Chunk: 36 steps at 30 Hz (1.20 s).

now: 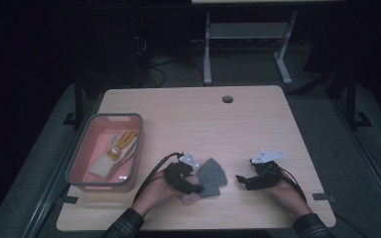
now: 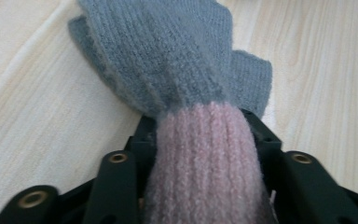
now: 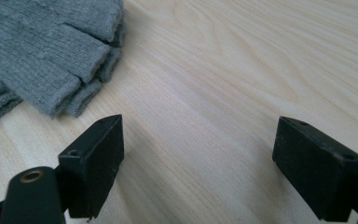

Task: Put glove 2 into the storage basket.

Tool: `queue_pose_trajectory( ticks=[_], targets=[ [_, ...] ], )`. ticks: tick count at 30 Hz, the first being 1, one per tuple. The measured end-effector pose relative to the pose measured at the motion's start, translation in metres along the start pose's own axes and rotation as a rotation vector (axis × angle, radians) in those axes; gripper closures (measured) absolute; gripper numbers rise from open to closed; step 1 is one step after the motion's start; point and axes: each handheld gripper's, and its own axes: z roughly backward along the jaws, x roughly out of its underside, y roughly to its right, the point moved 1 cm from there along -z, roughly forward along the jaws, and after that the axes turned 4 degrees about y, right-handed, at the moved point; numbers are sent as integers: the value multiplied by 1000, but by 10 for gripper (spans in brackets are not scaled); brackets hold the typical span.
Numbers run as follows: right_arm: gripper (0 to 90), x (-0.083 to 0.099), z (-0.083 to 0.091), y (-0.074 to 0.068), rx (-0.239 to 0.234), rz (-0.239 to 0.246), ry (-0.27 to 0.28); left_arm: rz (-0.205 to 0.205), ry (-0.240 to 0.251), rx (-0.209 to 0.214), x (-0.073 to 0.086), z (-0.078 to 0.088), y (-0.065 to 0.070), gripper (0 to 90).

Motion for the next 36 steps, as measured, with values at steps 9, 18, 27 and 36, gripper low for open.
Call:
queue_pose_trajectory(
  ticks=[9, 18, 27, 36],
  targets=[
    [163, 0, 0, 0, 0, 0, -1, 12, -8, -12, -4, 6, 1, 649],
    [163, 0, 0, 0, 0, -1, -1, 35, 55, -59, -11, 37, -2, 653],
    [163, 0, 0, 0, -1, -1, -1, 85, 114, -137, -16, 81, -13, 652],
    [163, 0, 0, 0, -1, -1, -1, 156, 196, -229, -10, 134, -31, 651]
  ],
)
